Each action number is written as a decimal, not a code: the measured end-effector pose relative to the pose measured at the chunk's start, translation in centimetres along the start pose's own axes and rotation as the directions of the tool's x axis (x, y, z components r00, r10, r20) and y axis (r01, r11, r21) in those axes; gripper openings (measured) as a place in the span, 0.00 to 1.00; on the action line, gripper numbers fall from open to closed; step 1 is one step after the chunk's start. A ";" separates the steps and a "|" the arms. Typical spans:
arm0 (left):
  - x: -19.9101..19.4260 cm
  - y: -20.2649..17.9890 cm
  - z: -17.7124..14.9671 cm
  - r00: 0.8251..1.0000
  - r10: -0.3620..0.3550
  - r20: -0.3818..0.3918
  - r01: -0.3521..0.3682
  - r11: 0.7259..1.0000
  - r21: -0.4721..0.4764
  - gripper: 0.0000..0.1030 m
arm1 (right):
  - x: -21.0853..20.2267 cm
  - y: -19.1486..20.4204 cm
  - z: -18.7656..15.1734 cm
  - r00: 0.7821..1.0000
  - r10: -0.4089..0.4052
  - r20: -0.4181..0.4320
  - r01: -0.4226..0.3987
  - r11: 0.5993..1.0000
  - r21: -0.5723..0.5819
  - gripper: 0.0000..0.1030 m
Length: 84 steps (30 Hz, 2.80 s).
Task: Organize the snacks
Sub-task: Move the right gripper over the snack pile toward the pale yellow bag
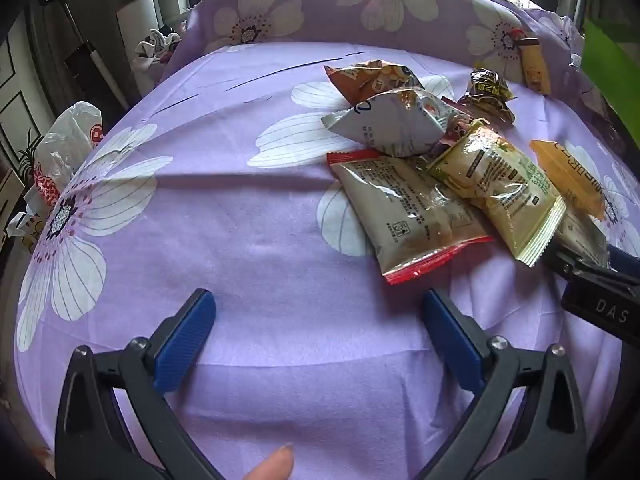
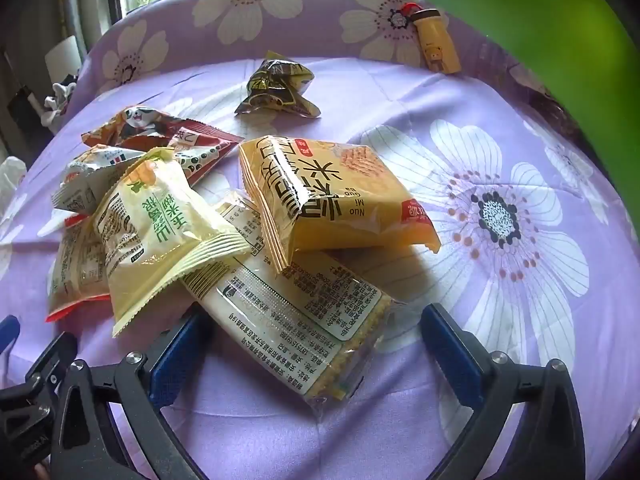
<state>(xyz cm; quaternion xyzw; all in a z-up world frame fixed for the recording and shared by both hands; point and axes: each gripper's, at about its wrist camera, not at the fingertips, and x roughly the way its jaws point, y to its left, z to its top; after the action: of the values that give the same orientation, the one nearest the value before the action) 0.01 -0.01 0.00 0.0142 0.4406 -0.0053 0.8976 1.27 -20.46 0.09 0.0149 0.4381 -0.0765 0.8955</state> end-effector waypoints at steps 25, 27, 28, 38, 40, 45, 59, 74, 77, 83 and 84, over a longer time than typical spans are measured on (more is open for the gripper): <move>-0.2 0.2 -0.2 1.000 -0.008 0.003 0.008 1.000 -0.009 1.00 | -0.3 0.6 0.1 1.000 -0.012 -0.004 0.012 1.000 -0.014 1.00; -0.2 0.3 -0.2 1.000 -0.008 0.003 0.008 1.000 -0.009 1.00 | -0.3 0.6 0.1 1.000 -0.011 -0.004 0.011 1.000 -0.013 1.00; -0.2 0.3 -0.2 1.000 -0.009 0.003 0.009 1.000 -0.010 1.00 | -0.3 0.6 0.1 1.000 -0.010 -0.004 0.010 1.000 -0.012 1.00; -0.3 0.3 -0.2 1.000 0.004 0.000 -0.004 1.000 -0.005 1.00 | -0.2 0.4 0.2 1.000 0.002 -0.007 -0.002 1.000 -0.003 1.00; -0.3 0.4 -0.2 1.000 -0.003 -0.005 0.003 1.000 -0.009 1.00 | -0.2 0.3 0.2 1.000 0.003 -0.006 -0.003 1.000 -0.002 1.00; -0.6 1.0 0.6 0.998 -0.057 -0.029 0.056 0.998 -0.017 0.99 | -0.2 0.3 0.2 1.000 0.002 -0.007 -0.002 1.000 -0.003 1.00; -8.9 2.0 7.4 0.985 -0.116 0.126 0.125 0.990 -0.064 1.00 | -5.3 1.3 2.6 0.992 0.124 0.004 -0.124 0.990 -0.066 1.00; -7.7 5.3 10.7 0.968 -0.225 0.115 0.247 0.940 -0.236 0.99 | -8.1 -1.3 7.3 0.959 0.262 0.105 -0.262 0.965 -0.013 1.00; -7.5 5.7 9.9 0.967 -0.222 0.127 0.248 0.934 -0.256 0.99 | -7.8 -1.7 7.2 0.955 0.276 0.108 -0.278 0.960 0.007 1.00; -7.1 4.1 9.0 0.967 -0.227 0.117 0.246 0.952 -0.181 0.99 | -8.2 -2.1 6.5 0.951 0.285 0.120 -0.287 0.958 0.006 1.00; -7.1 3.8 8.9 0.967 -0.226 0.118 0.243 0.956 -0.164 0.99 | -8.2 -2.2 6.5 0.951 0.286 0.119 -0.288 0.958 0.005 1.00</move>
<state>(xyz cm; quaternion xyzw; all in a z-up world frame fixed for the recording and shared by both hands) 2.79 3.51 11.14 -0.1183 0.3930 -0.0732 0.9089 1.05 -22.19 10.63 0.0840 0.3770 0.0486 0.9211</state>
